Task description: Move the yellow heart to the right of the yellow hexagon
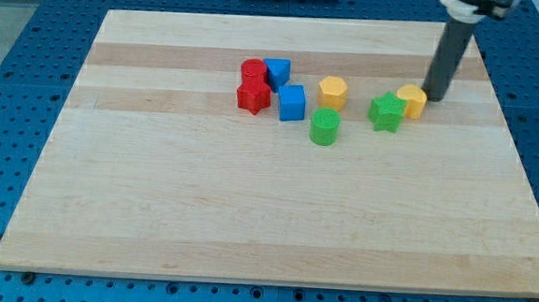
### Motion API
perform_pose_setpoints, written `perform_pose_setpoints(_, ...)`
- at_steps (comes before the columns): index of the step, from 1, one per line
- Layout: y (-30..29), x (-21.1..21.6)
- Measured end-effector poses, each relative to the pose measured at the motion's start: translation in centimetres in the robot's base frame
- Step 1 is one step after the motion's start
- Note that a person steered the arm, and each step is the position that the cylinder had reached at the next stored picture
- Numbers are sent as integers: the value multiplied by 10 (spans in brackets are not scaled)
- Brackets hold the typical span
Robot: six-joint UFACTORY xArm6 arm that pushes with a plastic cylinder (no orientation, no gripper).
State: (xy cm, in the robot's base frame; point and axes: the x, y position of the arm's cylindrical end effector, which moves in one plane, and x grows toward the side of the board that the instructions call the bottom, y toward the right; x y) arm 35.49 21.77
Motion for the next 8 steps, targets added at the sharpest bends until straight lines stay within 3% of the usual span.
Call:
perform_pose_setpoints(2,13,28)
perform_pose_setpoints(5,-93,13)
perform_pose_setpoints(6,-103,13)
perform_pose_setpoints(8,-19,22)
